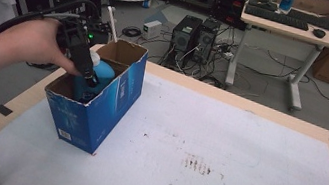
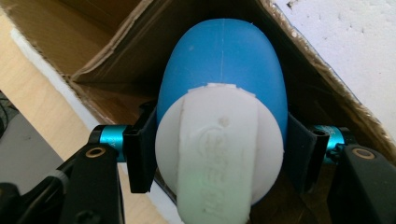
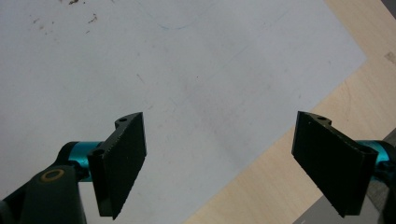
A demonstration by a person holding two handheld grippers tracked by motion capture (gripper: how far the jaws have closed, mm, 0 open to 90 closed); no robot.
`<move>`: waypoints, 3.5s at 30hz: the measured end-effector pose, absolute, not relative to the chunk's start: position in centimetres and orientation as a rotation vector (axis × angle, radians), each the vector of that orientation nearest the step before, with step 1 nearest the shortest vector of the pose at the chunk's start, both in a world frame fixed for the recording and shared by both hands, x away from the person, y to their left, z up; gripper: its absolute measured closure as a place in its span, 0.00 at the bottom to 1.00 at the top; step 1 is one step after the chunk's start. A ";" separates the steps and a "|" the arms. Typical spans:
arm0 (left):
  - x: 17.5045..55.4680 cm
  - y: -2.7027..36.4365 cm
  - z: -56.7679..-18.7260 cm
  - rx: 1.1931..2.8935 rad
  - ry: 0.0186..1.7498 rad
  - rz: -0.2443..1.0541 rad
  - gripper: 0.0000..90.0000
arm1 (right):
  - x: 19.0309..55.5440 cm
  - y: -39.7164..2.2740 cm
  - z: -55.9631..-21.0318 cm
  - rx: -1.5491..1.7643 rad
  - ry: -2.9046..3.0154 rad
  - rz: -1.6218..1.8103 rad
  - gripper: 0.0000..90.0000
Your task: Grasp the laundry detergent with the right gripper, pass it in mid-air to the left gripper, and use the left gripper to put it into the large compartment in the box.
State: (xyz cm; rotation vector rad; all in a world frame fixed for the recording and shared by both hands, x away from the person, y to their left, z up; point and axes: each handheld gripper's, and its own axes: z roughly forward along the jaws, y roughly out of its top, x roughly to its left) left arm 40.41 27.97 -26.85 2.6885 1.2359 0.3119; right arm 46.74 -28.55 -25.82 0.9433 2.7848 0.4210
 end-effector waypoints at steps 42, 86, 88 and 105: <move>40.7 27.9 -27.9 2.742 1.224 0.261 0.42 | 46.3 -28.8 -26.1 0.946 2.786 0.422 0.19; 40.9 17.1 -22.2 2.768 0.701 0.329 0.22 | 41.8 -25.7 -26.8 0.885 2.788 0.614 0.19; 40.9 16.4 -22.5 2.770 0.684 0.322 0.22 | 41.7 -25.6 -26.7 0.887 2.783 0.615 0.19; 41.2 11.1 -26.9 2.781 0.533 0.294 0.22 | 41.9 -23.9 -26.9 0.786 2.819 0.656 0.19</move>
